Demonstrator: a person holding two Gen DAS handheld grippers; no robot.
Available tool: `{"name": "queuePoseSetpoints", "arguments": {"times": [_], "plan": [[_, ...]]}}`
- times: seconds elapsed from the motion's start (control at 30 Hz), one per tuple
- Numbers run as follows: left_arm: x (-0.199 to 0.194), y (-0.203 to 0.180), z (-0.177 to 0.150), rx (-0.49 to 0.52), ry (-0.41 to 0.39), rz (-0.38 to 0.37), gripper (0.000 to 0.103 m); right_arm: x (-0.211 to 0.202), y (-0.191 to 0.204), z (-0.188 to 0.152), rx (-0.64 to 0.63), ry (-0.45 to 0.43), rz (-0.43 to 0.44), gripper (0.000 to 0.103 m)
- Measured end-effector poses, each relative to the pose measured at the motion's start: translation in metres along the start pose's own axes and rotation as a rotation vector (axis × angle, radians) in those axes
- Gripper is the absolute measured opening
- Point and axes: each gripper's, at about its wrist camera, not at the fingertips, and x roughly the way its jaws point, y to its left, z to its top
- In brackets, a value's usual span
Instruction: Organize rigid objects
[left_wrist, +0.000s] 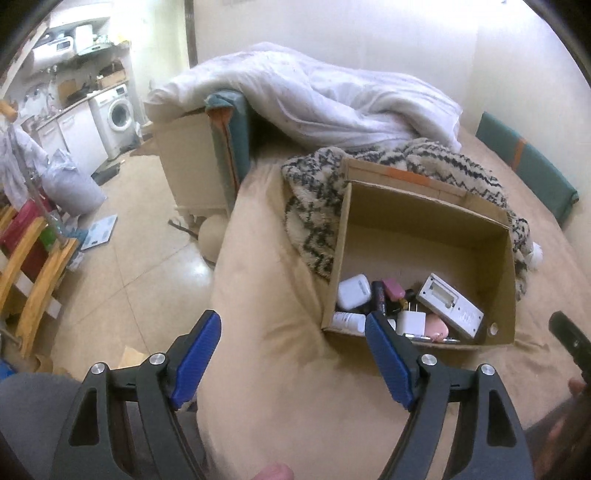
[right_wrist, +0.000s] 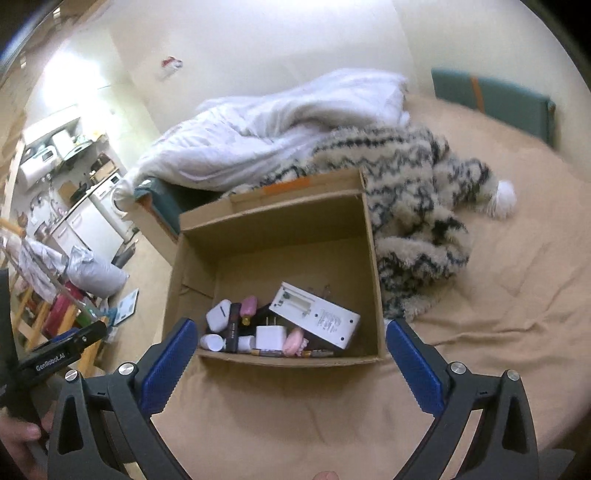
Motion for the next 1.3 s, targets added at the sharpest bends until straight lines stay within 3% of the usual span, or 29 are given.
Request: {"name": "queuePoseSetpoints", "arguments": {"times": [0.13, 0.27, 0.37, 0.63, 1.3], "plan": [[-0.015, 0.005, -0.009, 0.002, -0.059, -0.005, 0.085, -0.016, 0.011, -0.008, -0.036, -0.058, 0.007, 0.103], [-0.029, 0.002, -0.010, 0.020, -0.144, -0.025, 0.100, -0.031, 0.018, -0.012, -0.059, -0.136, 0.010, 0.103], [-0.037, -0.006, -0.010, 0.067, -0.214, -0.001, 0.102, -0.036, 0.024, -0.015, -0.091, -0.185, -0.029, 0.103], [-0.029, -0.010, -0.012, 0.055, -0.161, -0.034, 0.102, -0.022, 0.017, -0.013, -0.059, -0.145, -0.047, 0.103], [-0.027, -0.011, -0.013, 0.056, -0.151, -0.043, 0.102, -0.017, 0.016, -0.015, -0.058, -0.125, -0.055, 0.103]]}}
